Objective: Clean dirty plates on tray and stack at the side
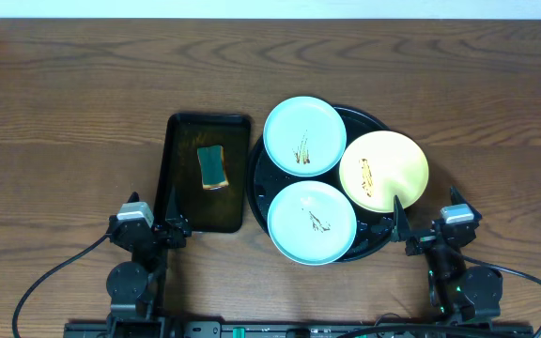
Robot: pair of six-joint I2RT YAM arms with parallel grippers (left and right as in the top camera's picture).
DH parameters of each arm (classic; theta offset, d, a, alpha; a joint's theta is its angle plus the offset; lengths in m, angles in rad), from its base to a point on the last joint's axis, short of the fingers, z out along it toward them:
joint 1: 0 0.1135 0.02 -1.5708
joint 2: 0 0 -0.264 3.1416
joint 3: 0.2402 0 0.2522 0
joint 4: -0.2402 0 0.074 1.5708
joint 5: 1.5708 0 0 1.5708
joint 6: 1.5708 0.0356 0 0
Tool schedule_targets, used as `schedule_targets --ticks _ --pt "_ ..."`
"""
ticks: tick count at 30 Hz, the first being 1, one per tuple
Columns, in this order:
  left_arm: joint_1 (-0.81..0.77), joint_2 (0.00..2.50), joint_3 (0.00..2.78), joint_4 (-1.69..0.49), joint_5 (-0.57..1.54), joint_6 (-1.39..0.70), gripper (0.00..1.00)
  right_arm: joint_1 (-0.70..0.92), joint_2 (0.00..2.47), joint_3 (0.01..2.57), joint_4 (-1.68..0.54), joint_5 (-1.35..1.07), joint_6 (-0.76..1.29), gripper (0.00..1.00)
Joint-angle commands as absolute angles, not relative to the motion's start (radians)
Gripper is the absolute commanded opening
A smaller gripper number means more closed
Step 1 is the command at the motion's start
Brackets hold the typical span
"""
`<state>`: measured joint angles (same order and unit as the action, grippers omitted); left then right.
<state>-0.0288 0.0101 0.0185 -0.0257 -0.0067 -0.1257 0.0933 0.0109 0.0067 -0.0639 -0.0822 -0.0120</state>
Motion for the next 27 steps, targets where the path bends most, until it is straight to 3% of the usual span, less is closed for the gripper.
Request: schedule_targets --ticks 1,27 --pt "-0.025 0.005 0.004 -0.071 -0.027 -0.109 0.75 0.101 0.005 0.006 -0.068 -0.086 -0.023 0.99" --pt "-0.025 0.005 0.004 -0.071 -0.027 -0.109 0.75 0.101 0.005 0.006 -0.068 -0.086 -0.023 0.99"
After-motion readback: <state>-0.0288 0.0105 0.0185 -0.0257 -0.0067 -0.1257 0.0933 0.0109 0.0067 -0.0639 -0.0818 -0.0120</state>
